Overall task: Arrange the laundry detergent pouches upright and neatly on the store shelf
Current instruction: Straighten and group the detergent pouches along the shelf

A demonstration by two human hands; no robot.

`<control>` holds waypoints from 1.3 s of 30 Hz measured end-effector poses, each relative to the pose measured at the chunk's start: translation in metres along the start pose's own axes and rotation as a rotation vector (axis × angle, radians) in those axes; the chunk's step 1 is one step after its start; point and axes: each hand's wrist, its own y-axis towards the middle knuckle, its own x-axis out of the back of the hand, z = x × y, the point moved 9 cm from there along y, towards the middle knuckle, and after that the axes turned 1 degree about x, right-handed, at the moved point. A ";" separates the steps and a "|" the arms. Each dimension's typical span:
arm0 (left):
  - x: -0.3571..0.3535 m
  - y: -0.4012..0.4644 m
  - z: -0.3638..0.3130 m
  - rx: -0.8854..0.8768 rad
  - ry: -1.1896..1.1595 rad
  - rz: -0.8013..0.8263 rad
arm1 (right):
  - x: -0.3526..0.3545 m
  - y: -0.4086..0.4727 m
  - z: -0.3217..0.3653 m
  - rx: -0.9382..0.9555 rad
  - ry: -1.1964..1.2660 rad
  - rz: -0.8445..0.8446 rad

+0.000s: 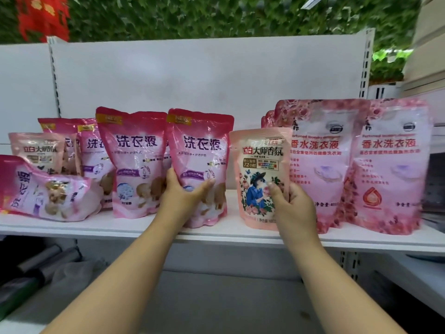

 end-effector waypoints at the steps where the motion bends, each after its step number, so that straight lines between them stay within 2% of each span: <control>1: -0.001 0.001 0.001 0.019 0.002 0.015 | 0.000 0.000 -0.001 -0.005 -0.009 0.002; 8: -0.003 0.008 0.009 0.068 0.061 0.072 | -0.010 0.003 -0.002 0.016 -0.116 0.083; 13: -0.027 0.015 0.005 0.045 0.207 0.225 | -0.005 -0.013 0.010 0.128 -0.102 0.002; 18: -0.046 0.025 0.016 0.154 0.246 0.255 | 0.004 -0.020 0.009 0.120 -0.016 -0.058; 20: -0.043 0.031 0.013 0.143 0.258 0.203 | 0.010 -0.021 0.006 0.086 0.009 -0.110; 25: -0.045 0.035 0.002 0.116 -0.036 0.047 | 0.035 -0.037 -0.007 -0.027 0.208 -0.229; 28: -0.064 0.048 -0.010 0.069 -0.125 0.099 | 0.067 -0.041 -0.013 -0.021 0.246 -0.328; 30: -0.078 0.055 -0.015 0.030 -0.080 0.166 | 0.085 -0.038 -0.015 -0.005 0.265 -0.354; 33: -0.093 0.057 -0.011 -0.016 -0.015 0.240 | 0.090 -0.031 -0.006 0.014 0.154 -0.308; 36: -0.096 0.060 -0.005 0.015 0.011 0.304 | 0.088 -0.026 -0.004 0.031 0.164 -0.266; 39: -0.094 0.060 0.002 0.034 0.141 0.343 | 0.080 -0.023 -0.001 0.036 0.134 -0.212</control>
